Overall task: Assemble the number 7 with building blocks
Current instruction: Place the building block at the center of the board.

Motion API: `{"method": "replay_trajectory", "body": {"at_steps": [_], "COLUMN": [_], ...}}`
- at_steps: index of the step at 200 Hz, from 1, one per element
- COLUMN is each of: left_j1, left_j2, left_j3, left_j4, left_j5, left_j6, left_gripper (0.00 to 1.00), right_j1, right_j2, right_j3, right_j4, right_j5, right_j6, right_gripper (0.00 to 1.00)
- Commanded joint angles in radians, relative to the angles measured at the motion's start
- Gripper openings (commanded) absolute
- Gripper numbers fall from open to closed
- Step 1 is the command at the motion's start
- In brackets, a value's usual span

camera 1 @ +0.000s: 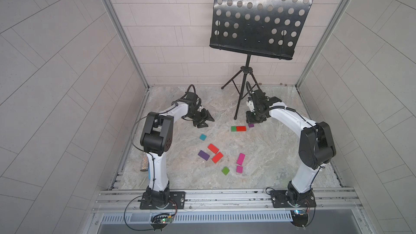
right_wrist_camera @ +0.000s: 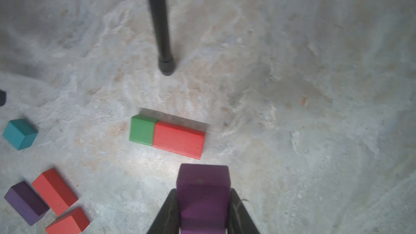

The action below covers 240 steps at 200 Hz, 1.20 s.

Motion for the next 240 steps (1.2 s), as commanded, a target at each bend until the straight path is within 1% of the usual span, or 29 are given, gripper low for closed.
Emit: {"method": "replay_trajectory", "body": {"at_steps": [1,39,70,142,192,221,240], "left_j1": [-0.034,-0.078,-0.101,-0.109,-0.111,-0.112,-0.112], "left_j2": [0.034,0.064,0.071,0.076,0.076,0.076,0.078], "left_j3": [0.036,0.067,0.077,0.074,0.069,0.071,0.072], "left_j4": [-0.021,-0.022,-0.022,-0.022,-0.022,-0.021,-0.020], "left_j5": [0.006,0.011,0.005,-0.001,-0.002,-0.002,-0.001], "left_j6": [0.009,-0.003,-0.010,-0.017,-0.018,-0.018,-0.019], "left_gripper": [0.59,0.59,0.59,0.59,0.59,0.59,0.59], "right_j1": [-0.006,-0.006,-0.006,0.003,0.005,0.005,0.006], "right_j2": [0.014,0.064,0.102,0.156,0.179,0.183,0.188], "right_j3": [-0.031,-0.044,-0.035,-0.036,-0.032,-0.029,-0.027], "right_j4": [-0.048,-0.029,-0.025,-0.026,-0.026,-0.035,-0.038], "right_j5": [0.005,-0.006,-0.012,-0.024,-0.006,0.001,0.002], "right_j6": [0.066,0.116,0.131,0.139,0.143,0.141,0.140], "right_gripper": [0.24,0.24,0.24,0.25,0.25,0.29,0.35]}}
